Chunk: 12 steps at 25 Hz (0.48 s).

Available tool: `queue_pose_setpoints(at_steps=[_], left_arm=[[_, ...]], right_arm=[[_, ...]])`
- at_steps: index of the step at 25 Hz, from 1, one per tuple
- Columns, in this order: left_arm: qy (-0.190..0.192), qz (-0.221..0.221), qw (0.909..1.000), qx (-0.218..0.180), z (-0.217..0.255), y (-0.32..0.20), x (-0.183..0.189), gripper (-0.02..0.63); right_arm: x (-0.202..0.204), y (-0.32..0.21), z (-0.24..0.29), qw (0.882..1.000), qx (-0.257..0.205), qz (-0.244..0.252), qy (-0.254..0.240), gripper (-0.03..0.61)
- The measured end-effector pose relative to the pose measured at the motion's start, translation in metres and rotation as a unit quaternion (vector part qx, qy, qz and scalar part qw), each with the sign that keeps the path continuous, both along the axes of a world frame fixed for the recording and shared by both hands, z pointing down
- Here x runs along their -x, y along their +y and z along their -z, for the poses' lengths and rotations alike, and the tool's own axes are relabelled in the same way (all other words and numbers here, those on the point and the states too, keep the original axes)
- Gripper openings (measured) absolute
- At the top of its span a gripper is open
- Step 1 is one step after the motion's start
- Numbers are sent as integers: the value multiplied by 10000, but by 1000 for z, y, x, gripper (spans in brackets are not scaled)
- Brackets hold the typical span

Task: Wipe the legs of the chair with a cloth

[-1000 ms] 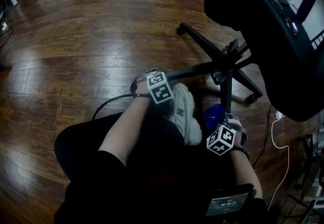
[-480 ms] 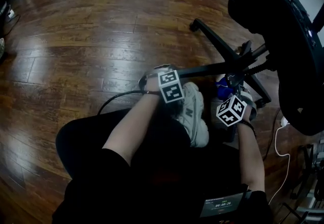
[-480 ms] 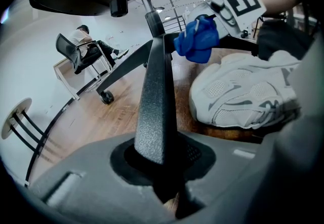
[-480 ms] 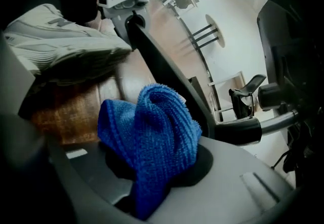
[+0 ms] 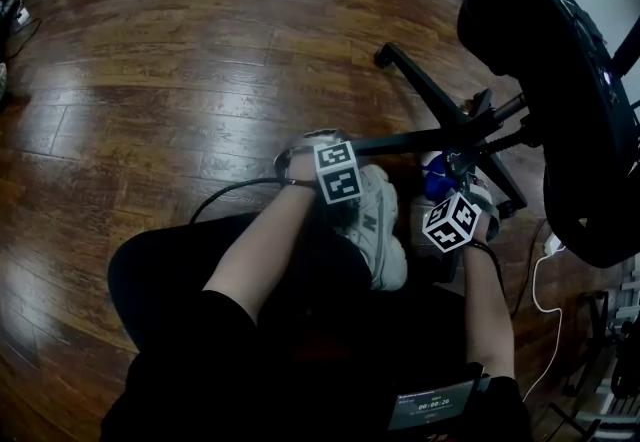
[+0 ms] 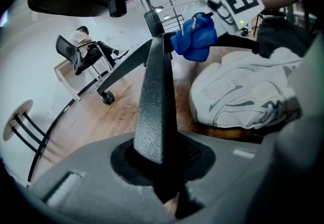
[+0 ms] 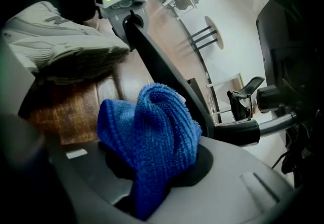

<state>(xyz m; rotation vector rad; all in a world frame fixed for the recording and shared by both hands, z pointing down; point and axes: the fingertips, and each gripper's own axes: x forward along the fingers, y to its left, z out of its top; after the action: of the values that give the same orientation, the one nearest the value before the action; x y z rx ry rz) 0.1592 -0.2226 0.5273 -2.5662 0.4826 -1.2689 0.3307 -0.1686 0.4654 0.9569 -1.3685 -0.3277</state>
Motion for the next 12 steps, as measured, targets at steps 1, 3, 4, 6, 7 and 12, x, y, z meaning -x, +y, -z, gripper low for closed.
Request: queue_pose_setpoints(at_steps=[1, 3, 4, 6, 7, 12], left_arm=[[3, 7, 10000, 10, 0, 0, 1, 77], [8, 16, 10000, 24, -1, 1, 2, 77], [13, 18, 10000, 26, -1, 1, 1, 77], [22, 31, 10000, 19, -1, 0, 1, 78], [25, 45, 10000, 15, -1, 0, 1, 78], [25, 83, 10000, 46, -2, 0, 1, 78]], right_arm=[[3, 9, -2, 9999, 41, 61, -72, 100], [8, 32, -8, 9995, 162, 156, -230, 100], [10, 45, -11, 9991, 244, 221, -268, 100], [15, 72, -18, 9977, 443, 402, -311, 100], [17, 86, -21, 9966, 562, 471, -365, 100], [24, 147, -37, 9915, 1125, 507, -415, 100]])
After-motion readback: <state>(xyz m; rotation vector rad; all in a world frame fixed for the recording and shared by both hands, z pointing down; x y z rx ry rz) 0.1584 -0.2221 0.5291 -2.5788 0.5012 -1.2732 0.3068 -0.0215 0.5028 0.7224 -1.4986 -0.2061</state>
